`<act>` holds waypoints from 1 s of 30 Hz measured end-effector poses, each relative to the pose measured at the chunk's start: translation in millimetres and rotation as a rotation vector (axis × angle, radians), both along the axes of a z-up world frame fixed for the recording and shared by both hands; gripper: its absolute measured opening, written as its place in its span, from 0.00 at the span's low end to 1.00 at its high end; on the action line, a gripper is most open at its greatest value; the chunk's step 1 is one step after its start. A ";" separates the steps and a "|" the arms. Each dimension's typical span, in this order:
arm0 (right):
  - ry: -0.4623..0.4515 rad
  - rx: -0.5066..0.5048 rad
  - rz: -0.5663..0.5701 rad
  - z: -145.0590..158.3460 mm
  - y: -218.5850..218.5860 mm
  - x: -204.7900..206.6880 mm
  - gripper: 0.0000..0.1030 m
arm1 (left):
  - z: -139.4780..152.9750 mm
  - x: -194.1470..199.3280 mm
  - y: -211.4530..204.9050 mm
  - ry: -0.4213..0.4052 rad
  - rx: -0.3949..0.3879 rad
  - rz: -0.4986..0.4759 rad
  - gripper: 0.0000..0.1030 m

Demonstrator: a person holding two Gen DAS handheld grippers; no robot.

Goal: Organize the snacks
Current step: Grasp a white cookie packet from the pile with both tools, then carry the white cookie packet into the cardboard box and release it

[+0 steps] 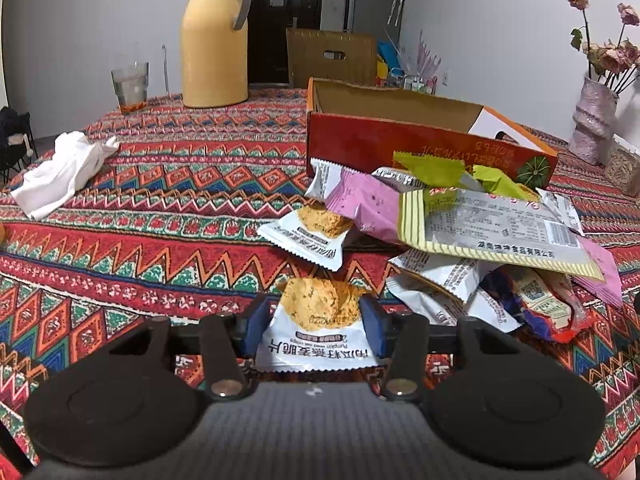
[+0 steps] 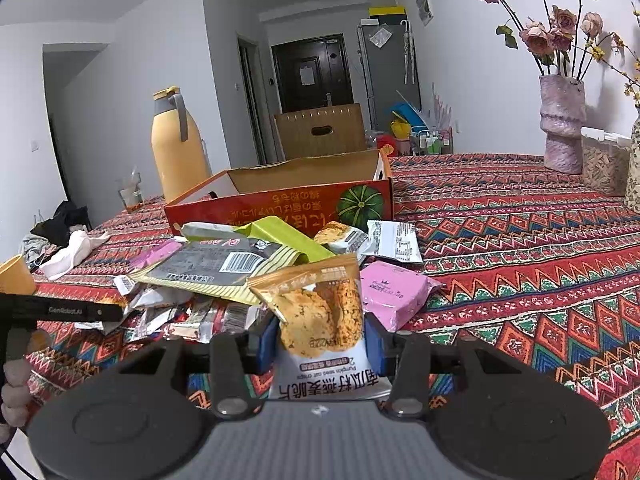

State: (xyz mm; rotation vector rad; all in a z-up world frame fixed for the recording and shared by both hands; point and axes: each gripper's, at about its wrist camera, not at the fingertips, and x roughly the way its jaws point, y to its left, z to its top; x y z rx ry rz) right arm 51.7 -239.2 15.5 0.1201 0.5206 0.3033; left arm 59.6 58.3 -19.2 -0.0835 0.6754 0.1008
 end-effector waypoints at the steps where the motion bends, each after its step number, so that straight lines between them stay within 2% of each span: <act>1: -0.001 0.000 -0.001 0.4 -0.1 -0.3 0.42 | 1.7 -2.2 -0.7 -0.010 0.002 0.000 0.49; 6: -0.005 -0.001 -0.002 1.2 0.2 -1.6 0.43 | 7.7 -8.4 -3.0 -0.038 0.011 0.000 0.49; 9: -0.005 0.000 -0.003 1.7 0.1 -2.2 0.43 | 5.9 -7.9 -4.1 -0.019 0.018 0.001 0.50; 11: -0.007 0.000 -0.002 2.3 -0.3 -2.9 0.43 | 1.9 -4.4 -4.6 0.013 0.022 0.003 0.55; 13: -0.008 -0.001 -0.003 2.7 -0.3 -3.5 0.43 | -1.6 -1.4 -4.0 0.034 0.016 0.006 0.66; 15: -0.008 0.000 -0.004 2.8 -0.5 -3.9 0.43 | -3.0 2.6 -3.3 0.045 0.008 0.010 0.69; 17: -0.007 0.000 -0.005 2.9 -0.8 -4.4 0.43 | -4.2 5.7 -2.1 0.054 -0.005 0.007 0.68; 19: -0.007 0.000 -0.004 3.1 -0.7 -4.7 0.43 | -6.2 7.0 -3.6 0.057 0.006 0.007 0.52; 21: -0.009 0.000 -0.004 3.0 -0.9 -4.6 0.43 | -5.9 5.6 -4.6 0.051 0.008 -0.003 0.46; 30: -0.028 -0.011 -0.006 9.3 -0.8 -0.4 0.43 | 13.4 -7.0 -5.7 -0.021 0.013 -0.005 0.44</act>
